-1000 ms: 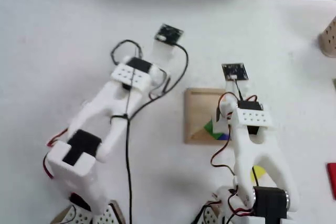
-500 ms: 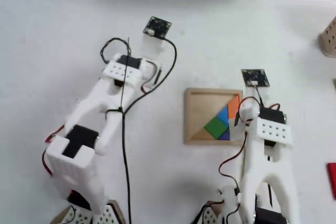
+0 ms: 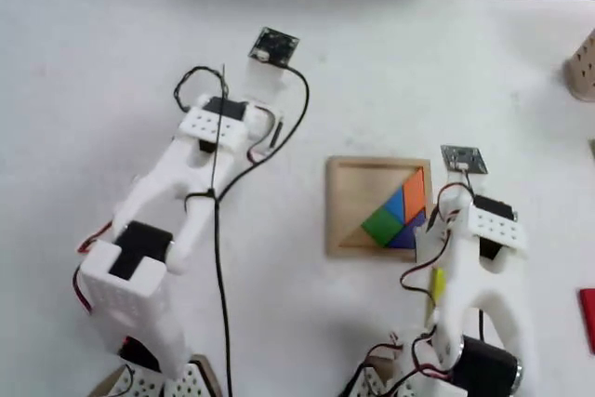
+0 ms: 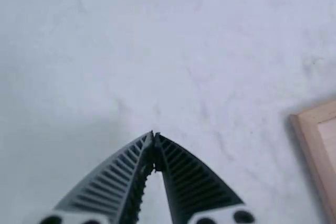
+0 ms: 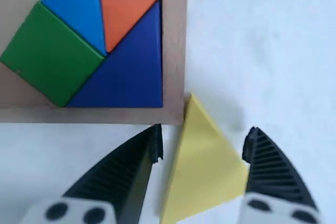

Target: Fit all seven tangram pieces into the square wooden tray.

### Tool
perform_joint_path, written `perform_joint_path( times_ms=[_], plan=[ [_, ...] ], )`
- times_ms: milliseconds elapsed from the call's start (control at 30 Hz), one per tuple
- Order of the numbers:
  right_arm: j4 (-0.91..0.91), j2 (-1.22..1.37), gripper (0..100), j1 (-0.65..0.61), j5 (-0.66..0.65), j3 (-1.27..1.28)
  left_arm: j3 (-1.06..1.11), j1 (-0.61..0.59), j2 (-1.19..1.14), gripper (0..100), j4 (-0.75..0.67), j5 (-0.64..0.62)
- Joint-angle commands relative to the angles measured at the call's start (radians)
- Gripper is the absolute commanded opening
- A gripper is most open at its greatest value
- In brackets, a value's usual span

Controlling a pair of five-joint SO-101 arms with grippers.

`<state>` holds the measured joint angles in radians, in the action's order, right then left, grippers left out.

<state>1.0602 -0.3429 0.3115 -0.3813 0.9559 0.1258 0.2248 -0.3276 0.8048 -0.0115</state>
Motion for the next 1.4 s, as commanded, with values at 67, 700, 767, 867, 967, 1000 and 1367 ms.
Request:
perform_joint_path(
  times_ms=[67,700,767,867,967,1000,1367],
  plan=[
    [0.039,0.002,24.7,0.067,-0.086,-0.028,-0.008,-0.008,0.004,2,-0.049,0.029],
    [0.074,0.002,24.5,0.246,-0.249,0.046,-0.006,-0.008,0.002,2,-0.06,0.029],
    [0.074,0.002,24.6,0.269,-0.252,0.044,-0.006,-0.008,0.002,2,-0.06,0.029],
    [0.074,-0.008,24.7,0.289,-0.319,0.035,-0.006,-0.008,0.002,2,-0.06,0.029],
    [0.074,-0.081,26.0,0.341,-0.304,0.028,-0.006,-0.007,0.002,2,-0.061,0.029],
    [0.076,-0.12,27.9,0.358,-0.307,0.031,-0.006,-0.007,0.002,2,-0.061,0.029],
    [0.061,-0.392,31.8,0.424,-0.353,0.259,-0.006,-0.005,0.002,2,-0.061,0.029]
  ],
)
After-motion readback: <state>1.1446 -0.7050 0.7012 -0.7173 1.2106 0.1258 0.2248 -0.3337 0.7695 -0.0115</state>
